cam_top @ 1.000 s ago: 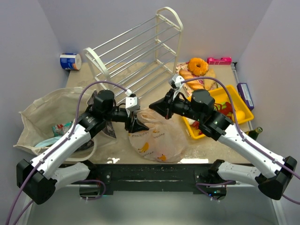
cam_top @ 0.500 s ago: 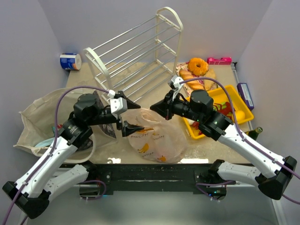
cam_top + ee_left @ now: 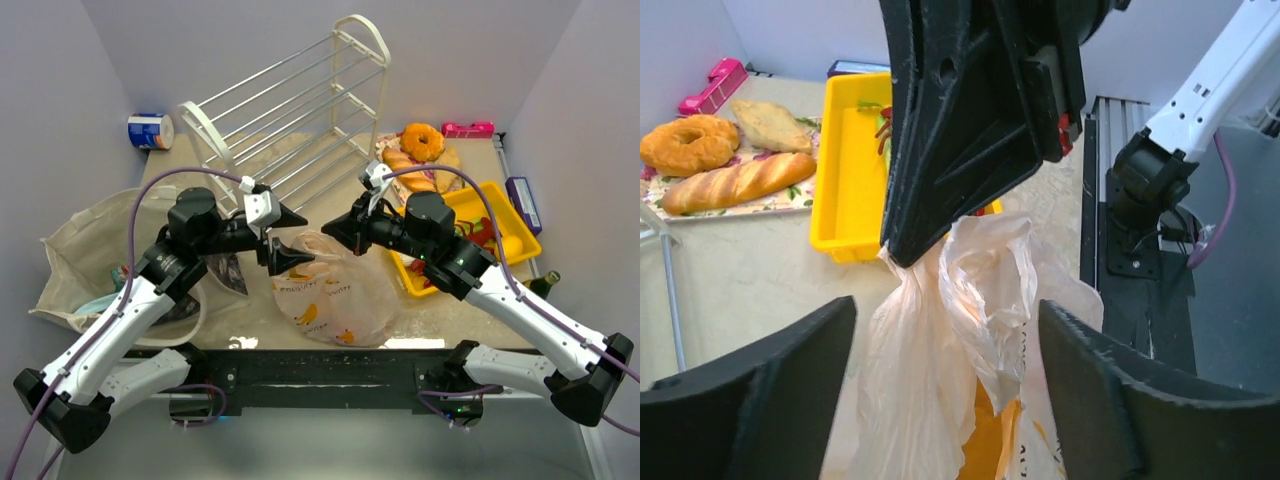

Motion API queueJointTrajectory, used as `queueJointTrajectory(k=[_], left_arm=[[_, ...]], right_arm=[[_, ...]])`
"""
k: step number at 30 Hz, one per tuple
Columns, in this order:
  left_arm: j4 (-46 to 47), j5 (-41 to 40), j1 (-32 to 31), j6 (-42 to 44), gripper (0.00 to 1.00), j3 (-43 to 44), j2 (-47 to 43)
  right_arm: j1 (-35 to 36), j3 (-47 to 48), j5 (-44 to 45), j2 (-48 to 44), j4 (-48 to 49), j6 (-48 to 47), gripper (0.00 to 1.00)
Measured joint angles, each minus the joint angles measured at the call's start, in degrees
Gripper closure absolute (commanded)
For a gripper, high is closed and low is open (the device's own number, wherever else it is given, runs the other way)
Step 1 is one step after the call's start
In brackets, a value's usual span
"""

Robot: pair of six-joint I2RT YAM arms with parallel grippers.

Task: Place the mixed food into the grocery bags and tie them

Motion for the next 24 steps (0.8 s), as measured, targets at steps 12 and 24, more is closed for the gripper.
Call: queueJointTrajectory(k=[12,24], left_arm=[[5.88,-4.74,0.00,-5.53,1.00,-2.95,0.17],[5.81,-10.67,0.09,-5.88,1.00,-5.29,0.48]], right_arm=[[0.00,0.13,2.67,-2.78,-2.78,-0.70,1.00],[-0.04,2.08,4.00,-6.51,-5.33,-1.51,1.00]])
